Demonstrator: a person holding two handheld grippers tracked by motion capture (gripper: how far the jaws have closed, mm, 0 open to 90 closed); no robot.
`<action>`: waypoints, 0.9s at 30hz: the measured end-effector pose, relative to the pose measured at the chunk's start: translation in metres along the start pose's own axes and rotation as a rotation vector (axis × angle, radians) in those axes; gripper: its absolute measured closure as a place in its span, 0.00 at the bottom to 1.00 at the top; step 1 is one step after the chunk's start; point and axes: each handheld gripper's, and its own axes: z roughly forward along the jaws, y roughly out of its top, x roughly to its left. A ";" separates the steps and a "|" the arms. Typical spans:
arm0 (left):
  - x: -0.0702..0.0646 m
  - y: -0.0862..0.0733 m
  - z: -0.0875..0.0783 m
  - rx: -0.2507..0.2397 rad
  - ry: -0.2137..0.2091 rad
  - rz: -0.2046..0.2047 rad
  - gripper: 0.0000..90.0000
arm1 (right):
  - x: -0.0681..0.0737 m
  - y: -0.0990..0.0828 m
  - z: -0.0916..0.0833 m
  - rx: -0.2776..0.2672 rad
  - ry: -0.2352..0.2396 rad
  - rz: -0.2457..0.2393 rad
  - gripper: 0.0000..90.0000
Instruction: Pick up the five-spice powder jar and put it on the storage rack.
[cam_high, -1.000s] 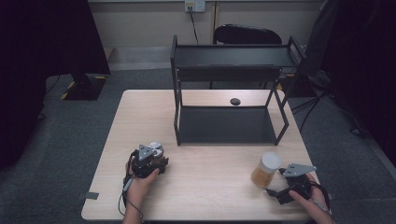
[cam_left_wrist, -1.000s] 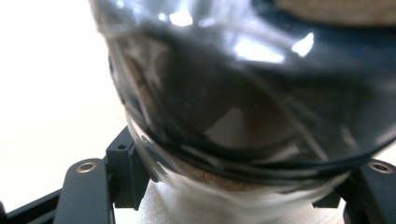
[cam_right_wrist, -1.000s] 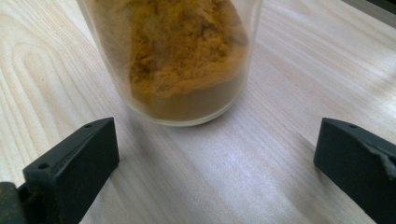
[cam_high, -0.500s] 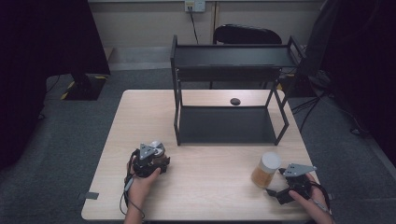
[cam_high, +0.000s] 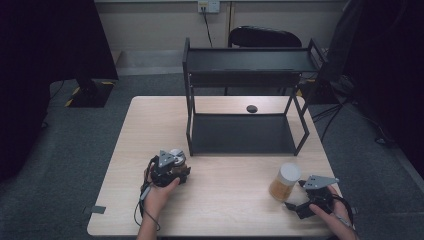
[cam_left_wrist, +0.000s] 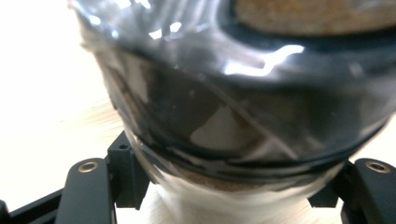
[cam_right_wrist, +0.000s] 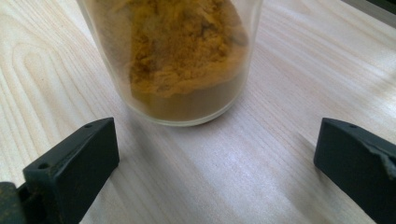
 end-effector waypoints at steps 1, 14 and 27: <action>-0.001 0.001 0.002 0.002 -0.005 0.004 0.35 | 0.000 0.000 0.000 0.000 0.000 0.000 0.00; -0.019 0.031 0.026 0.003 -0.068 0.074 0.35 | 0.000 0.000 0.000 0.000 0.000 0.000 0.00; -0.027 0.063 0.050 -0.012 -0.136 0.088 0.35 | 0.000 0.000 0.000 0.000 0.000 0.000 0.00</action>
